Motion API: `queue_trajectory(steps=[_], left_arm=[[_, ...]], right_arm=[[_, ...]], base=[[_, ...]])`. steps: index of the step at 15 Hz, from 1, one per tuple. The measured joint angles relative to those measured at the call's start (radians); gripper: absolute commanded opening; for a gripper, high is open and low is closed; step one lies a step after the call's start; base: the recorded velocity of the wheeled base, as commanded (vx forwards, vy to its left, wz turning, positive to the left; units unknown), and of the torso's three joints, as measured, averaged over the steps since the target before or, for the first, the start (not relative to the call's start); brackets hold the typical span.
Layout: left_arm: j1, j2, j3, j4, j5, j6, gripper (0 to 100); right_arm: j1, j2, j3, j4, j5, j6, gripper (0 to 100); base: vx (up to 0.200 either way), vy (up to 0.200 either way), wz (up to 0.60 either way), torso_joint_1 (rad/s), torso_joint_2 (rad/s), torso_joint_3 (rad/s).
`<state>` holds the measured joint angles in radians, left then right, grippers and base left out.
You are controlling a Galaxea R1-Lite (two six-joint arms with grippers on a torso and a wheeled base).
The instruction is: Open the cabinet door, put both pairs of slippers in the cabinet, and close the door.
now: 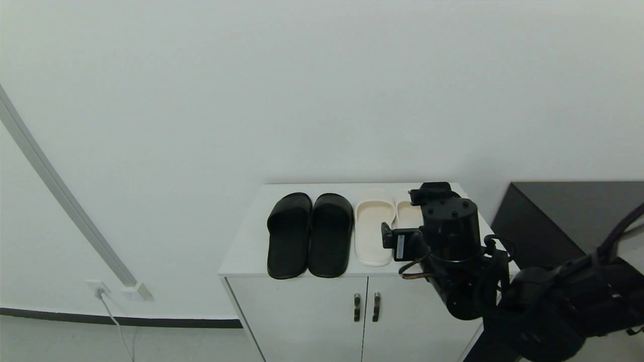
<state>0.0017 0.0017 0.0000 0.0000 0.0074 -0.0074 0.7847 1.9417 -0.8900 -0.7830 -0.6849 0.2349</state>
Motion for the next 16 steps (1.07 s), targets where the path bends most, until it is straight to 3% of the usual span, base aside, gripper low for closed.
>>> queue_trajectory(steps=[5,16], left_arm=[[-0.001,0.000,0.000,0.000,0.000,0.000,0],[0.000,0.000,0.000,0.000,0.000,0.000,0]], right_arm=[[-0.057,0.166,-0.183,0.007,0.014,-0.016,100],[-0.146,0.313,-0.385,0.042,0.075,-0.028,100]], base=[[0.000,0.000,0.00,0.000,0.00,0.000],[0.000,0.000,0.00,0.000,0.00,0.000]])
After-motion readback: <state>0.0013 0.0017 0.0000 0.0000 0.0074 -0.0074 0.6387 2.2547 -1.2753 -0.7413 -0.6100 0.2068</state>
